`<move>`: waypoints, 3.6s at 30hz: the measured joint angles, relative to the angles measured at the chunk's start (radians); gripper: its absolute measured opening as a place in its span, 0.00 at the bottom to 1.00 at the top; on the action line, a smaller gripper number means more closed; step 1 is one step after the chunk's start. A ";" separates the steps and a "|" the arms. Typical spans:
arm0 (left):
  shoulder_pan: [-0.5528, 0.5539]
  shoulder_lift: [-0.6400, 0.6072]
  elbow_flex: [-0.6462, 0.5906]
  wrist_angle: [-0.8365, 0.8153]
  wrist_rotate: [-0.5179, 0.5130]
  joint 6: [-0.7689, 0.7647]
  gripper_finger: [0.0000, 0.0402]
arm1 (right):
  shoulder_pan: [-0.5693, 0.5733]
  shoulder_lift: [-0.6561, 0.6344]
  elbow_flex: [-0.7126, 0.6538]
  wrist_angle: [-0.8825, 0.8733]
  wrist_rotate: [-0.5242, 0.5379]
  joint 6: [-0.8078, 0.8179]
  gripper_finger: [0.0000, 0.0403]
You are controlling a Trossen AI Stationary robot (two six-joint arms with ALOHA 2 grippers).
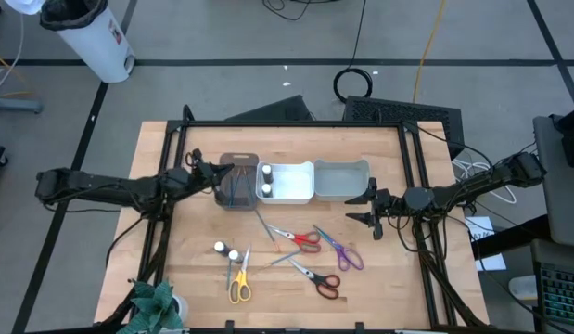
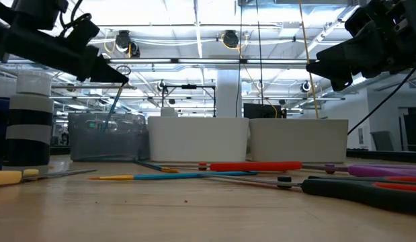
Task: Pick & Place Paint Supplies
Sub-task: Put the blue paint brush into the black bin, then put the blue paint bottle into the white bin
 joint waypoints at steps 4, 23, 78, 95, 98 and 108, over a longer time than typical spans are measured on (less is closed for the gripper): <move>0.000 0.037 0.000 -0.003 0.000 -0.008 0.00 | 0.000 0.000 0.000 0.000 0.000 0.000 0.42; 0.000 0.077 0.000 -0.027 -0.017 -0.003 0.03 | 0.000 0.000 0.000 0.000 0.000 0.000 0.42; -0.321 0.077 0.082 0.304 -0.038 -0.056 0.67 | 0.000 0.000 0.000 0.000 0.000 0.000 0.42; -0.542 0.106 0.450 -0.683 0.139 -0.320 0.67 | 0.000 0.000 0.000 0.000 0.000 0.000 0.42; -0.578 0.159 0.535 -0.906 0.155 -0.466 0.67 | 0.000 0.000 0.000 0.000 0.000 0.000 0.42; -0.706 0.282 0.570 -1.079 0.273 -0.647 0.67 | 0.000 0.000 0.000 0.000 0.000 0.000 0.42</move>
